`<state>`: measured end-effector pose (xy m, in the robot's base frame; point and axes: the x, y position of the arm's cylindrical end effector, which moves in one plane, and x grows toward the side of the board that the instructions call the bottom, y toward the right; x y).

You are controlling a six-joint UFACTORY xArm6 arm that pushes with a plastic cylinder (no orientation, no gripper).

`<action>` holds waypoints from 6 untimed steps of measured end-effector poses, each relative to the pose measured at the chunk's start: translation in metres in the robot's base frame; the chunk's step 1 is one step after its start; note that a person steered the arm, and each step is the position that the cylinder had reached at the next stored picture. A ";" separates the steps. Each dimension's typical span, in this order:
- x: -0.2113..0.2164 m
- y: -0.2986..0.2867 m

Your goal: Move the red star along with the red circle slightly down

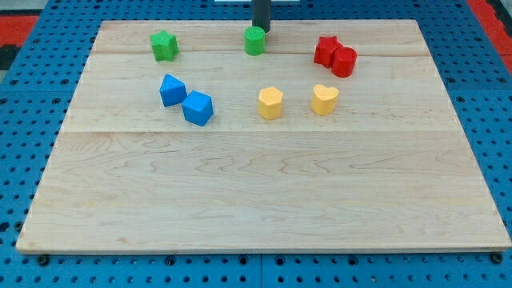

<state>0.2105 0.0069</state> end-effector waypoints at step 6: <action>0.028 0.105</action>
